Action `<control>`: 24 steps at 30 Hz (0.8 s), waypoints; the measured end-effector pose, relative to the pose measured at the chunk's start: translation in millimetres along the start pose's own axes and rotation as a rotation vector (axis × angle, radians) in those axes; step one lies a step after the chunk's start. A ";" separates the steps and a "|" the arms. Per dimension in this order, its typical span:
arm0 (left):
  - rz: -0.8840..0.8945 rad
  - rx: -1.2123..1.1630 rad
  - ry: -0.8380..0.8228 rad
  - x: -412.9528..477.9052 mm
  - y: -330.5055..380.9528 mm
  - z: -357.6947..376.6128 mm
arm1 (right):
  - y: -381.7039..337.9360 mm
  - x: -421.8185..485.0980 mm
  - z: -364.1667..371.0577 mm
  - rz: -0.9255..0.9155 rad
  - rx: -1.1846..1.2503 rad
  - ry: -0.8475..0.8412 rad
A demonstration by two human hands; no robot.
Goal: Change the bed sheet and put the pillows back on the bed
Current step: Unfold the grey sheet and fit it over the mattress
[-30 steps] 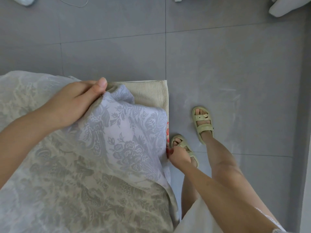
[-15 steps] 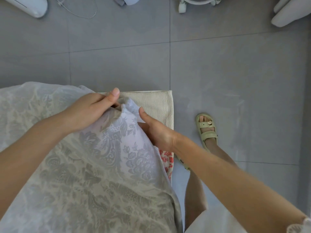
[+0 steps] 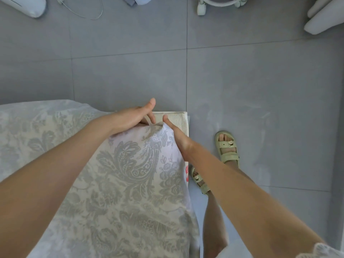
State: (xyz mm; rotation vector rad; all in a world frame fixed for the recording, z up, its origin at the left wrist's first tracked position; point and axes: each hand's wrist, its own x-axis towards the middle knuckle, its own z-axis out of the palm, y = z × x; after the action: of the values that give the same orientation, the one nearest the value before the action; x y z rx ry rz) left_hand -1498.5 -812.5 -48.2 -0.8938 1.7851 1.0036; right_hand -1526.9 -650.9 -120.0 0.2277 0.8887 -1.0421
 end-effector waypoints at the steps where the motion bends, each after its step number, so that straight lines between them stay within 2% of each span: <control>1: 0.059 -0.057 0.060 0.9 -2.0 -1.5 | 2.7 4.3 -6.3 0.007 0.012 0.030; 3: 0.180 -0.111 0.253 2.0 -10.0 -5.8 | 2.3 12.8 -20.7 0.018 0.043 0.073; 5: 0.219 -0.038 0.367 0.4 -19.8 -8.1 | -1.4 17.0 -34.1 0.044 0.085 0.101; 7: 0.230 0.097 0.358 0.3 -31.0 -0.4 | -4.2 17.9 -46.9 0.042 0.113 0.149; 11: 0.415 0.470 0.428 20.0 -46.7 26.6 | -5.7 -10.1 -64.9 -0.003 0.045 0.339; 14: 0.352 0.479 0.539 42.1 -42.7 36.1 | 2.8 -39.7 -55.4 -0.192 -0.023 0.309; 16: 0.334 0.492 0.595 52.7 -37.9 39.0 | 9.3 -39.2 -37.4 -0.281 -0.205 0.284; 17: 0.336 0.496 0.606 57.5 -37.6 39.6 | 12.3 -31.1 -31.8 -0.301 -0.316 0.341; 19: 0.332 0.517 0.596 63.3 -36.6 38.9 | 14.0 -14.0 -33.8 -0.270 -0.396 0.441; 20: 0.323 0.542 0.582 66.5 -36.2 38.2 | 10.7 -9.4 -38.3 -0.236 -0.356 0.442; 24: 0.190 0.623 0.494 79.6 -27.2 37.1 | 2.9 -14.0 -62.1 -0.127 -0.225 0.348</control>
State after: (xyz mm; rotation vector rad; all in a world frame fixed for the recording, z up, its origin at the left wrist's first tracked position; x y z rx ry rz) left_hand -1490.7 -803.5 -139.4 -0.6044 2.4397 0.2842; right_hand -1560.2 -605.8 -150.3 0.1666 1.3407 -1.0263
